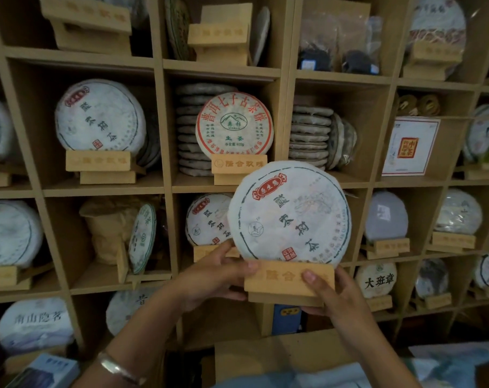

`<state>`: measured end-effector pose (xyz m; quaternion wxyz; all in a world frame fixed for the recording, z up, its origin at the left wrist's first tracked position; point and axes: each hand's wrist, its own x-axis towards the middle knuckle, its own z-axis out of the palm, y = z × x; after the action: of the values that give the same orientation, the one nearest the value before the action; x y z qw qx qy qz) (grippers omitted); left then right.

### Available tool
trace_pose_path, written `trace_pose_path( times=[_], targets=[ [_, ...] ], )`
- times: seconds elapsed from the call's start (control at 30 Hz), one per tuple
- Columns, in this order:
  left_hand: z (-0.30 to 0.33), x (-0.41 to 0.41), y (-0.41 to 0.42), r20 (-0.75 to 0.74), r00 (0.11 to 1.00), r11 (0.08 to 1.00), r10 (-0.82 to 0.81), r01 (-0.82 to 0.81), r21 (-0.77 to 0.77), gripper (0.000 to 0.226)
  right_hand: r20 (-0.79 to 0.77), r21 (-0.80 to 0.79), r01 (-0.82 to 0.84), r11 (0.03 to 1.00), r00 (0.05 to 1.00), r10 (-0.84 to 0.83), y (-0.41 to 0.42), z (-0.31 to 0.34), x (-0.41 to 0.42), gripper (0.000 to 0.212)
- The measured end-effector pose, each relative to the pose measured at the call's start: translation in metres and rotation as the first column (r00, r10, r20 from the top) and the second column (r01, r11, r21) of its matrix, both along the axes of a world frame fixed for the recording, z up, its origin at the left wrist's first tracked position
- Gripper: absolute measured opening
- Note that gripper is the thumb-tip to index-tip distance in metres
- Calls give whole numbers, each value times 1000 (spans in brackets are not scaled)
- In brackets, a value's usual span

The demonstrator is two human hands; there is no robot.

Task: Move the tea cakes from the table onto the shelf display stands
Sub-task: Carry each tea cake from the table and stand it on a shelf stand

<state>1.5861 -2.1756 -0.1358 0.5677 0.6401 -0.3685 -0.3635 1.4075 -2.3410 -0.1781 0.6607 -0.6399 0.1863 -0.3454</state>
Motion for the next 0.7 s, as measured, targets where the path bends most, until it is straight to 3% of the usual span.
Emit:
trace_pose_path(
  times=[0.07,0.13,0.2,0.27,0.47,0.57,0.7],
  targets=[
    [12,4,4,94,988,992,121,-124,21,96,0,11,0,1000,1000,0,0,0,0,57],
    [23,5,2,157,933,941,323,-299,-155,98,1,12,-1,1000,1000,1,-1,0,0,57],
    [32,6,-4,145,898,848,415,-324,-420,80,-3,-2,-5,1000,1000,5,0,1,0,58],
    [38,6,-13,100,925,796,367,-257,-549,61,-7,-20,-22,1000,1000,22,1,0,1,57],
    [37,7,-29,75,973,815,219,-140,-562,62,0,-28,-43,999,999,43,-1,2,-1,42],
    [34,8,-32,101,966,818,236,-142,-557,63,-13,-32,-48,998,999,48,-1,3,-3,55],
    [34,4,-36,85,972,841,220,-145,-521,47,-36,-42,-50,998,998,48,-2,0,-1,65]
  ],
)
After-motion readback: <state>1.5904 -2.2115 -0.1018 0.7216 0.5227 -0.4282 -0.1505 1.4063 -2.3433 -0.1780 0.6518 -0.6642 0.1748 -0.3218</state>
